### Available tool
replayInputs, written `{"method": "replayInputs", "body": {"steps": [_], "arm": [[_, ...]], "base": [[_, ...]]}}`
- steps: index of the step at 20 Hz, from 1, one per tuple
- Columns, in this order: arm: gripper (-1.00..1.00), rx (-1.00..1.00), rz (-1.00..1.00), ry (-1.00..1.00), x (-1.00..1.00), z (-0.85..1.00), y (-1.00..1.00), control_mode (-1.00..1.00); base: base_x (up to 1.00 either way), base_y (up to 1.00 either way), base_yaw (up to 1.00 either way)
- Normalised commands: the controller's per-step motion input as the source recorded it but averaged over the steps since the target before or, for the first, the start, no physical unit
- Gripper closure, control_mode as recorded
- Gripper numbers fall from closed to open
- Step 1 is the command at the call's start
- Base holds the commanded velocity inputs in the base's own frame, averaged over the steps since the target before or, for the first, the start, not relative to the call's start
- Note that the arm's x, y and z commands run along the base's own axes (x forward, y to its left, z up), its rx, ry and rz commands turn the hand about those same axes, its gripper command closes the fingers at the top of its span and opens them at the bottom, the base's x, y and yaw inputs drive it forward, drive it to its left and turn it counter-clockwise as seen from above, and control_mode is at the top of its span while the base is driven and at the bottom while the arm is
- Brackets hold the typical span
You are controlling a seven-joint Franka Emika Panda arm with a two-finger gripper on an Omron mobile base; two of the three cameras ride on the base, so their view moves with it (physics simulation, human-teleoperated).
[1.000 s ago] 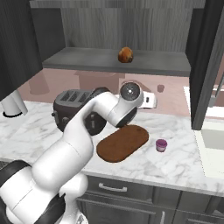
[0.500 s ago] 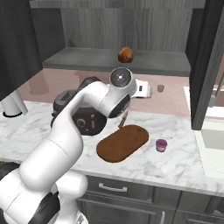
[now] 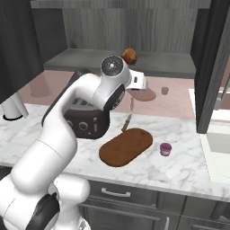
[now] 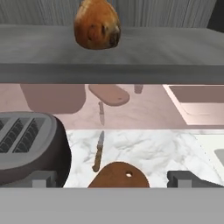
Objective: Pick the bread, place it on the cutting board, pick the jam, place it on the counter, and close the cabinet.
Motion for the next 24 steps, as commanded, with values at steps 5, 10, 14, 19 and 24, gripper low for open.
{"method": "replayInputs", "body": {"steps": [5,10,14,19,24], "arm": [[-1.0,0.0,0.0,0.0,0.0,0.2,0.27,-1.0],[-1.0,0.0,0.0,0.0,0.0,0.18,0.25,-1.0],[-1.0,0.0,0.0,0.0,0.0,0.23,0.22,-1.0],[-1.0,0.0,0.0,0.0,0.0,0.23,0.17,-1.0],[-1.0,0.0,0.0,0.0,0.04,0.16,0.1,-1.0]], "base": [[0.0,0.0,0.0],[0.0,0.0,0.0],[0.0,0.0,0.0],[0.0,0.0,0.0],[0.0,0.0,0.0]]}}
